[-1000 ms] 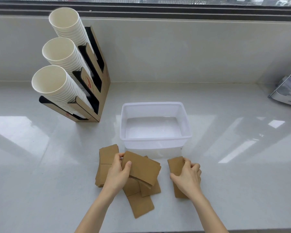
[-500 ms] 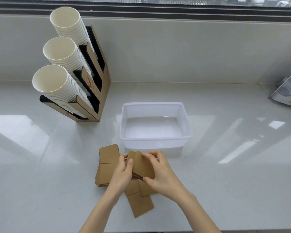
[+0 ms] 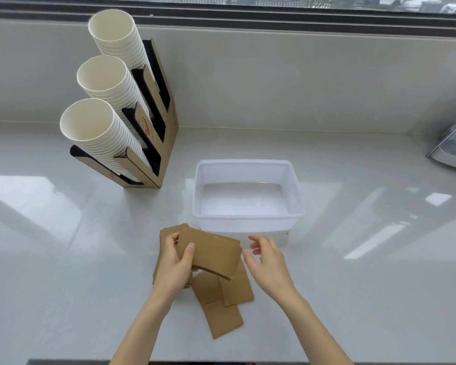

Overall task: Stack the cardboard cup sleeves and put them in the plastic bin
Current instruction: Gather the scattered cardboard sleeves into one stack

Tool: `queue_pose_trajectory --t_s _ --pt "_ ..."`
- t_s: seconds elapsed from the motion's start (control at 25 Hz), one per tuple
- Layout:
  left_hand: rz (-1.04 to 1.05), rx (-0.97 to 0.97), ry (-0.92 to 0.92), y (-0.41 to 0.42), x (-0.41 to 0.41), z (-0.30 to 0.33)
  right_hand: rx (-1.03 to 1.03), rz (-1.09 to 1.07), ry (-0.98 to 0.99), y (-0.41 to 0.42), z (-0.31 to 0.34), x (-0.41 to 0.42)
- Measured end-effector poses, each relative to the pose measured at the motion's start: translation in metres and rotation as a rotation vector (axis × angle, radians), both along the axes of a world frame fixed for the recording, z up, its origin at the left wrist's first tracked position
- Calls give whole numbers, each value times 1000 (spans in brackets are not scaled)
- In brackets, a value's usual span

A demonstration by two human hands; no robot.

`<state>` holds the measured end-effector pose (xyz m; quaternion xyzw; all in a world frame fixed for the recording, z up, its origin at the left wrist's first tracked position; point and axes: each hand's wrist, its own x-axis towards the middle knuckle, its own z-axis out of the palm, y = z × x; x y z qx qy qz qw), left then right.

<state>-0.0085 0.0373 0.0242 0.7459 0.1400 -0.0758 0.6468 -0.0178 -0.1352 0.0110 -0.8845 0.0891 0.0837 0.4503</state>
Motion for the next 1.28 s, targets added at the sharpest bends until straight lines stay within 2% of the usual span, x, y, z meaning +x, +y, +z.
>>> queue_pose_trajectory --t_s 0.12,0.2,0.36,0.48,0.68,0.88,1.04,1.12,1.28 --pt "68 -22 -3 10 2 1 -277 49 209 6 -17 -4" --pt "105 -25 -6 15 2 0 -391 94 299 19 -26 -10" --pt "150 -31 -10 22 2 -2 -502 56 290 34 -35 -12" --pt "164 -45 -13 23 2 -2 -372 16 266 30 -38 -11" --pt "166 -22 -12 26 4 -1 111 -193 175 7 -26 -7" --pt "172 -21 -11 24 6 2 245 -229 45 -25 3 -1" --pt "144 -39 7 21 4 1 481 -195 2 -31 22 2" --pt "114 -55 14 15 3 2 507 -135 22 -22 26 3" --pt "46 -64 21 6 2 2 349 -59 27 1 24 9"
